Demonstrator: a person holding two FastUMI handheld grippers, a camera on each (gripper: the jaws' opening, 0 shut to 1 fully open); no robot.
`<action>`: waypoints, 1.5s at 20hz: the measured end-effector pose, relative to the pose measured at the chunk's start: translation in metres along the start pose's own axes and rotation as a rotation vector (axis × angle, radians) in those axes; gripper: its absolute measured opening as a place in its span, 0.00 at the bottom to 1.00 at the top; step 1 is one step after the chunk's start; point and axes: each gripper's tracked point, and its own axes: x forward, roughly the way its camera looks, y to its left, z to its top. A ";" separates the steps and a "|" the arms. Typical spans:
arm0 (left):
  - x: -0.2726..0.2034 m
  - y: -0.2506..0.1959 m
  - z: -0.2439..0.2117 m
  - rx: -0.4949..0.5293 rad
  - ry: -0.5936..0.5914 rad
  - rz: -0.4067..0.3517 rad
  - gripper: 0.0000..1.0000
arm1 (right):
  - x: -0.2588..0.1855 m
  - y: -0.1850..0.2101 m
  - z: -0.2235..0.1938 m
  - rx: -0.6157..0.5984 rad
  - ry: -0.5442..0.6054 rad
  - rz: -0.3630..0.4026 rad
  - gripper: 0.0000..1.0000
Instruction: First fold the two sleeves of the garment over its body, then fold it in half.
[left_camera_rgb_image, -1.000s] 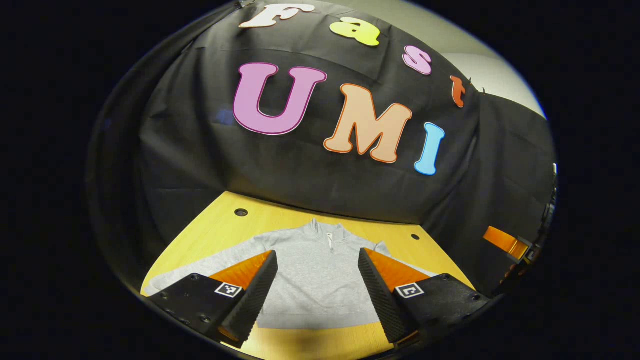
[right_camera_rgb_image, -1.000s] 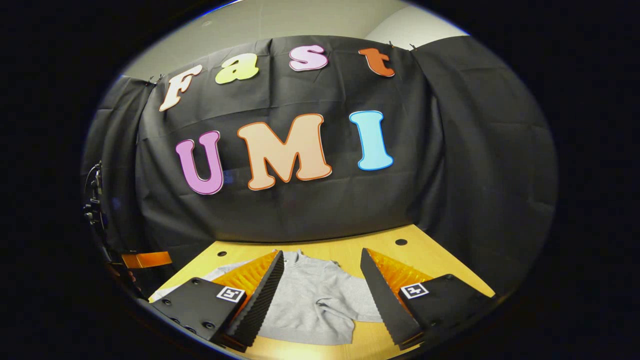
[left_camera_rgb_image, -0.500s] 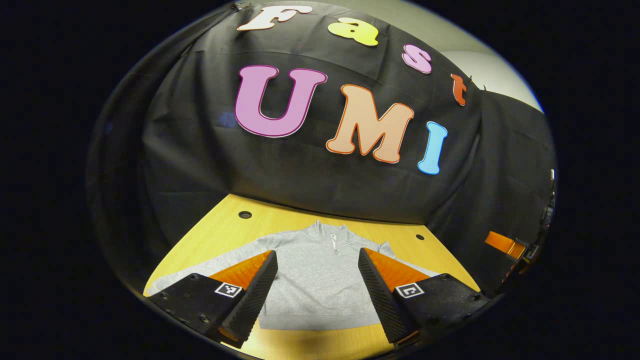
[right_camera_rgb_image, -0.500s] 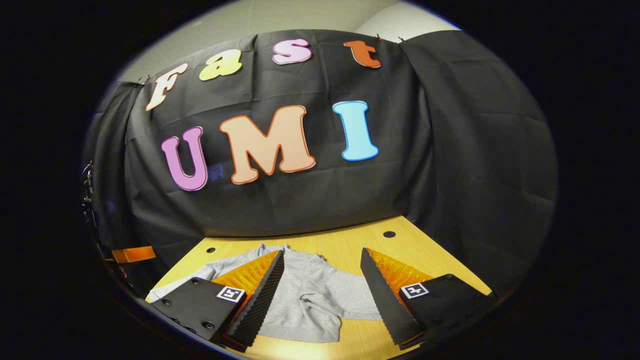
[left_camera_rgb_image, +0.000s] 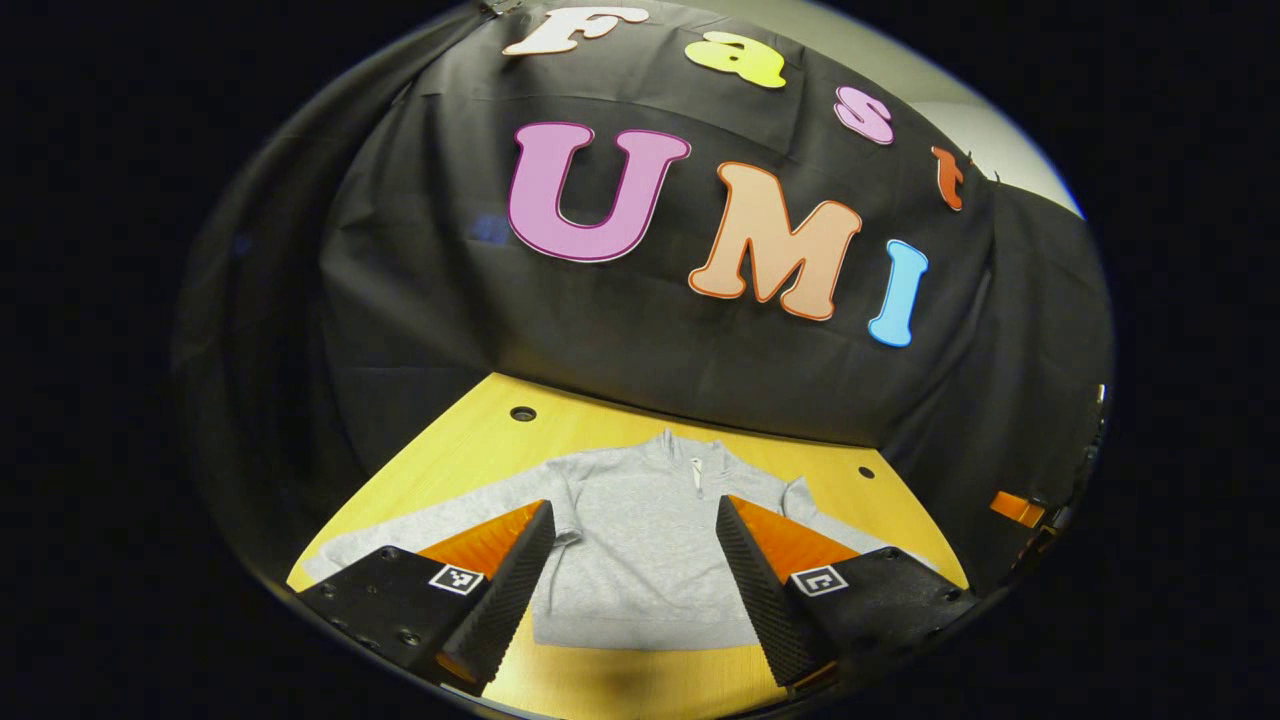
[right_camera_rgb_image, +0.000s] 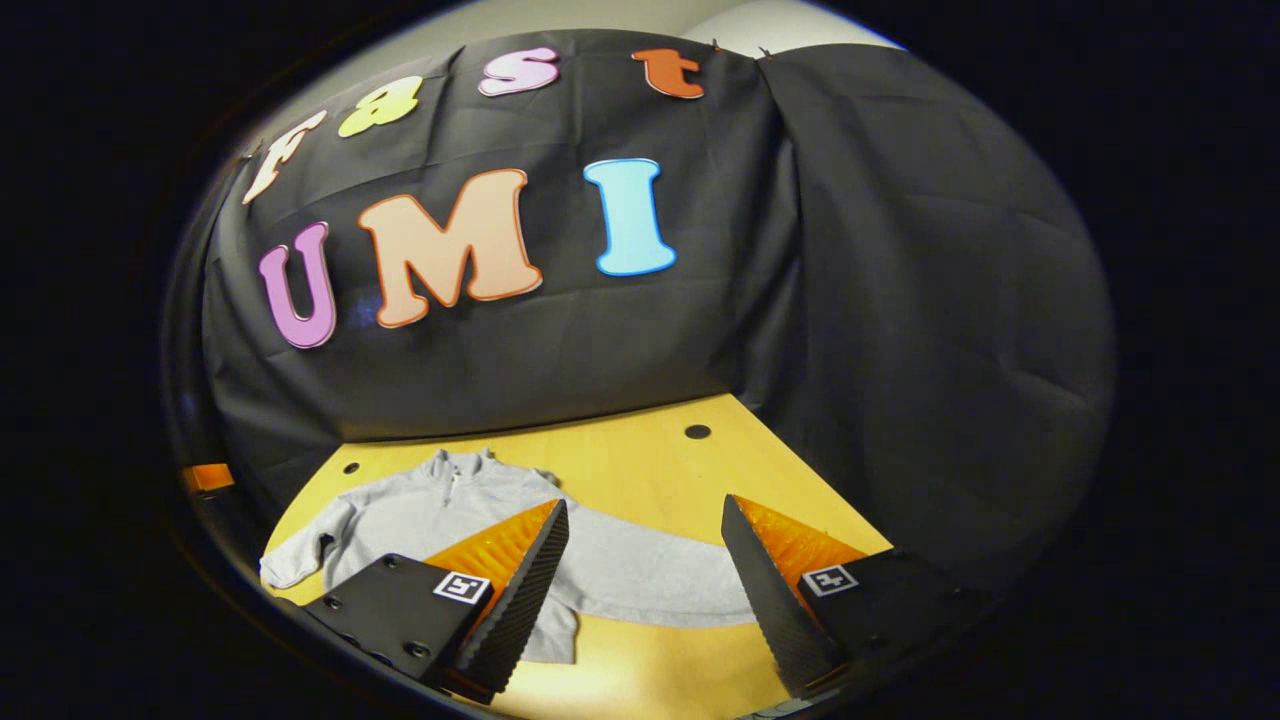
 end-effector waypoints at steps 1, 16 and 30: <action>-0.001 0.000 0.000 0.001 0.000 0.007 0.95 | 0.004 -0.016 -0.006 0.007 0.014 -0.025 0.97; -0.027 -0.018 -0.006 0.031 -0.019 0.072 0.95 | 0.074 -0.126 -0.145 -0.089 0.397 0.022 0.98; -0.058 -0.013 -0.047 0.035 0.046 0.181 0.95 | 0.121 -0.139 -0.207 -0.181 0.588 0.057 0.98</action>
